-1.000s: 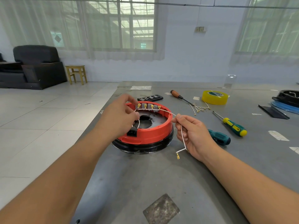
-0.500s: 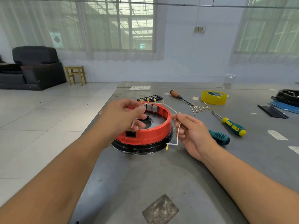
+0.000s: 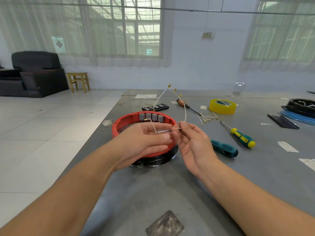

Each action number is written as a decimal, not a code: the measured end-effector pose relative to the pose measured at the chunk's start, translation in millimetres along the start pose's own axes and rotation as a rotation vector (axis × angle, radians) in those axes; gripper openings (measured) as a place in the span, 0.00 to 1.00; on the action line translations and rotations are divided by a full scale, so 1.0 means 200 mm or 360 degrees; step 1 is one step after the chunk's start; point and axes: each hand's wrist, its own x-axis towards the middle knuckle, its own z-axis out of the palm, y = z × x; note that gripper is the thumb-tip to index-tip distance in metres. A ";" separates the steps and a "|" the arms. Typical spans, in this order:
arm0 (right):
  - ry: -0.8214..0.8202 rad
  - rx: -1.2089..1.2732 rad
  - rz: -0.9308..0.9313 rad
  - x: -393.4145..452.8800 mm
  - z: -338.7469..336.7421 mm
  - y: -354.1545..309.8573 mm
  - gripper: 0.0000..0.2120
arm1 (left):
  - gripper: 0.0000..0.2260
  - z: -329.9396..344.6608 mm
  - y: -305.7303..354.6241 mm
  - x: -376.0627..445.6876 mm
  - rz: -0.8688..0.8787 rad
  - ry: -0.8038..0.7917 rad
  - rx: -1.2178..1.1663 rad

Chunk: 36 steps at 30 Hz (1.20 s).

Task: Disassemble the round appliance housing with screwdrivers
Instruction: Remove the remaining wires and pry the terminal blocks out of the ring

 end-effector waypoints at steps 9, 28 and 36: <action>-0.0161 -0.0908 -0.0095 -0.01 0.02 -0.02 0.03 | 0.08 -0.02 0.06 0.02 0.0257 0.0486 0.0554; -0.0234 -0.0897 0.0161 0.12 -0.16 -0.24 0.06 | 0.12 -0.12 0.14 -0.01 0.0170 0.0482 -0.0005; -0.0099 -0.0869 0.0000 0.15 -0.17 -0.24 0.04 | 0.15 0.13 0.01 0.05 0.0004 0.0377 -0.0363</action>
